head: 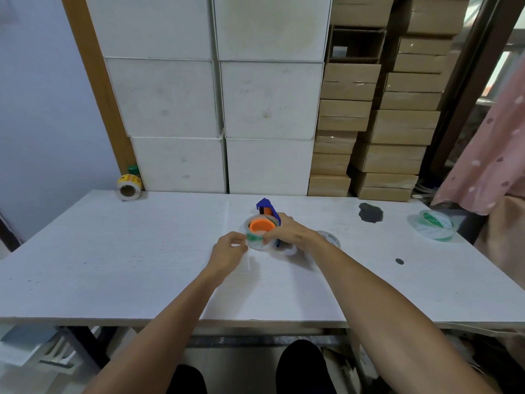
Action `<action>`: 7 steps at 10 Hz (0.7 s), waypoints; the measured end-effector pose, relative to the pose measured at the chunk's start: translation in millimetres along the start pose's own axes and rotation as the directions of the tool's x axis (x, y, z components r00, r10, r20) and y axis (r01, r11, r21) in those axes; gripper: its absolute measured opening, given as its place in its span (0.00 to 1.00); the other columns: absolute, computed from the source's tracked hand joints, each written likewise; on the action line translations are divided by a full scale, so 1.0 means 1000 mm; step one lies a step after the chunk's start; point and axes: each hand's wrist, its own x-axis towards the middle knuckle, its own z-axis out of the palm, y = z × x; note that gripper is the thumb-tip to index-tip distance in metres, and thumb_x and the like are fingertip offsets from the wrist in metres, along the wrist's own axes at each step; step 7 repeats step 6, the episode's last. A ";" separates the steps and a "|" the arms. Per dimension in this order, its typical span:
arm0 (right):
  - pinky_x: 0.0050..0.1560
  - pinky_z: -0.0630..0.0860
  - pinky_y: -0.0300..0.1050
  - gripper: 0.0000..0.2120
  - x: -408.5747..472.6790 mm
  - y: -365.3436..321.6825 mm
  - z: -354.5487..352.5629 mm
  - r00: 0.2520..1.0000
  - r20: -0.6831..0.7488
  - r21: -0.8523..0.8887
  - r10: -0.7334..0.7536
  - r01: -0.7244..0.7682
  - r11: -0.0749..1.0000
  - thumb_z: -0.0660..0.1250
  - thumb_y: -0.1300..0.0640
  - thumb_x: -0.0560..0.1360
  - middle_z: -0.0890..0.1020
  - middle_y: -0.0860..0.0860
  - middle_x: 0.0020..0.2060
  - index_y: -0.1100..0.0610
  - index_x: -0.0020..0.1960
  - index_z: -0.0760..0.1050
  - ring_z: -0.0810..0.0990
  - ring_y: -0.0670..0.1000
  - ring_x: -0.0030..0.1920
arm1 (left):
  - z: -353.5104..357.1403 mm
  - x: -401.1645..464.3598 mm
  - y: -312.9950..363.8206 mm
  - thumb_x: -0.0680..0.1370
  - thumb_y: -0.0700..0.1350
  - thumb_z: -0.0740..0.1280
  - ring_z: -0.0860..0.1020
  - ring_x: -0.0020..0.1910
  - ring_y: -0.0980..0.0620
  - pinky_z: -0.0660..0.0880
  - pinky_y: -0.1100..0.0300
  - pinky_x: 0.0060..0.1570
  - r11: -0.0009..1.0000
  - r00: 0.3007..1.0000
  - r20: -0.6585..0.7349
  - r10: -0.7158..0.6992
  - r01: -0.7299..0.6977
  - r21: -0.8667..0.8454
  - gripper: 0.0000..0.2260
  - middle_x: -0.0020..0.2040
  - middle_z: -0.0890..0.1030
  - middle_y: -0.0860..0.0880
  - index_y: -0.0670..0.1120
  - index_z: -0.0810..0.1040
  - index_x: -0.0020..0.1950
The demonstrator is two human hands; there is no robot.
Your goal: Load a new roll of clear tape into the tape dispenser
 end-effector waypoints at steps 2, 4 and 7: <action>0.54 0.85 0.59 0.38 0.009 0.013 0.005 0.998 -0.027 0.031 -0.050 0.051 0.998 0.82 0.47 0.51 0.83 0.51 0.56 0.45 0.60 0.75 0.82 0.55 0.57 | -0.003 0.002 0.005 0.78 0.38 0.64 0.77 0.46 0.48 0.76 0.56 0.48 0.995 0.997 0.028 -0.069 0.071 -0.069 0.14 0.52 0.81 0.44 0.43 0.79 0.63; 0.59 0.83 0.59 0.30 -0.039 -0.013 0.000 0.997 -0.024 0.070 -0.078 0.079 0.994 0.83 0.55 0.58 0.82 0.54 0.57 0.47 0.57 0.75 0.82 0.56 0.58 | -0.003 0.005 0.007 0.78 0.37 0.64 0.76 0.44 0.49 0.75 0.58 0.45 0.990 0.996 0.040 -0.081 0.086 -0.116 0.14 0.49 0.79 0.44 0.40 0.77 0.64; 0.58 0.75 0.49 0.35 -0.060 -0.020 -0.008 0.998 -0.049 0.071 -0.051 0.055 0.996 0.79 0.57 0.72 0.72 0.53 0.68 0.57 0.73 0.65 0.74 0.57 0.67 | -0.006 0.006 0.012 0.79 0.37 0.64 0.79 0.50 0.45 0.80 0.51 0.54 0.976 0.994 0.003 -0.106 0.105 -0.190 0.15 0.58 0.80 0.39 0.40 0.76 0.65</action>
